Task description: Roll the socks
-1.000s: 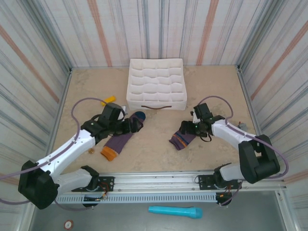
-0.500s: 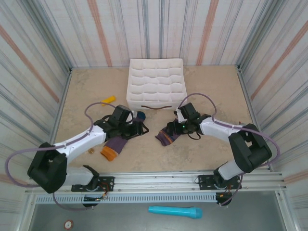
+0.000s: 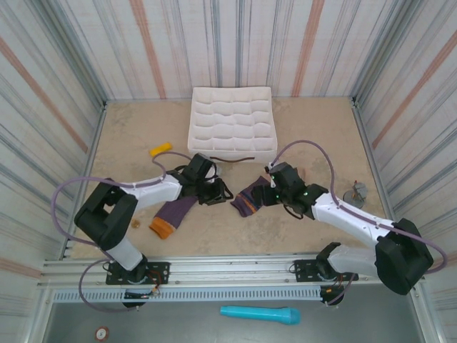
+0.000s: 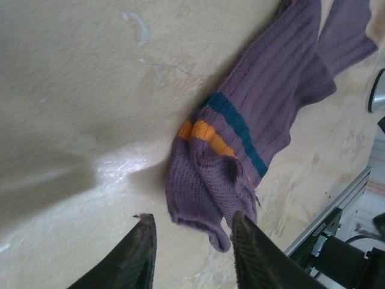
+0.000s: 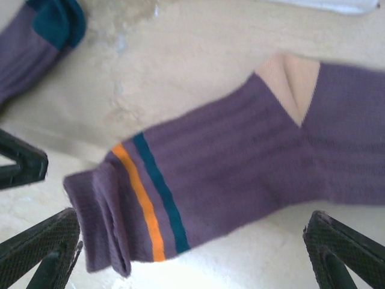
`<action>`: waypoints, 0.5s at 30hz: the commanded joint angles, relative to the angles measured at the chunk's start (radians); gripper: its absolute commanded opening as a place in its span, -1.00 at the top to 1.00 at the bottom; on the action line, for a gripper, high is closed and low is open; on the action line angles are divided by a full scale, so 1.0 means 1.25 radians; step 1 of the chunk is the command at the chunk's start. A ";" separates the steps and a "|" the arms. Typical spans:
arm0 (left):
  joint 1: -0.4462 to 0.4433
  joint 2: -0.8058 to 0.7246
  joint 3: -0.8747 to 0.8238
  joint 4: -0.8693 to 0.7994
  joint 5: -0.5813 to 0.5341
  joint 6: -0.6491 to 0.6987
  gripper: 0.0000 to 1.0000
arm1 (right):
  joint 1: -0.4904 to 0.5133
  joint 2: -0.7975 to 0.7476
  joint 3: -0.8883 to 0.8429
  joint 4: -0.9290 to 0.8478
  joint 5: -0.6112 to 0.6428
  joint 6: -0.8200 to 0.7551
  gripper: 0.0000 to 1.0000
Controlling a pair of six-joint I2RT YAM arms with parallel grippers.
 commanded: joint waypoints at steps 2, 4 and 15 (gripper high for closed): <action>-0.015 0.032 0.027 0.025 0.032 -0.023 0.42 | 0.063 -0.033 -0.017 -0.054 0.109 0.049 -0.98; -0.021 0.039 0.027 0.027 0.030 -0.026 0.50 | 0.085 -0.051 -0.032 -0.055 0.077 0.043 -0.98; -0.036 0.054 0.015 0.023 0.027 -0.045 0.16 | 0.123 -0.123 -0.124 0.016 -0.038 0.037 -0.92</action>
